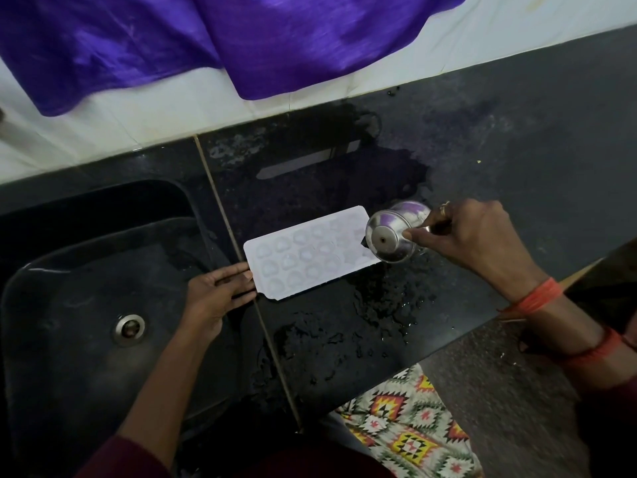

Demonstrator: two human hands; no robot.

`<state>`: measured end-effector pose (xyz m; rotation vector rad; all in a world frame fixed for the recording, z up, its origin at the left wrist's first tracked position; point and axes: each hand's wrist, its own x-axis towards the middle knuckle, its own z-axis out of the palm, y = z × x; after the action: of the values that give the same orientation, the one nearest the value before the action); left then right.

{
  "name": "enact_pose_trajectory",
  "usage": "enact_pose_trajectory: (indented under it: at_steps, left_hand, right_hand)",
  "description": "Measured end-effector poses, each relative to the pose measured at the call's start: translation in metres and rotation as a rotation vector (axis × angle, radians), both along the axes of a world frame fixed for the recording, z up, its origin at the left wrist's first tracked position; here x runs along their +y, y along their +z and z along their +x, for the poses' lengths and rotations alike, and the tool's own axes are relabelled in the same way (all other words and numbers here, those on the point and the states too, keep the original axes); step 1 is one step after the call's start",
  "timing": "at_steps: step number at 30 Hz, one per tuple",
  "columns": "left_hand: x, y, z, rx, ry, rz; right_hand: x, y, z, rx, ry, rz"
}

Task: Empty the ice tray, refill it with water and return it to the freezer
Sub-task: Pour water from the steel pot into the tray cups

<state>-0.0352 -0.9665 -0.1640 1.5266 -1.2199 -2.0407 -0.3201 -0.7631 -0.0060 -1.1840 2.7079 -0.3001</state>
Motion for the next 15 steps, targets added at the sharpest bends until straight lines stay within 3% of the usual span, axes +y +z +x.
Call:
enact_pose_trajectory:
  at_steps: [15]
  left_hand:
    - [-0.0012, 0.0004, -0.0009, -0.006, 0.003, 0.001]
  right_hand:
    - [0.0037, 0.0009, -0.0065, -0.011, 0.015, -0.032]
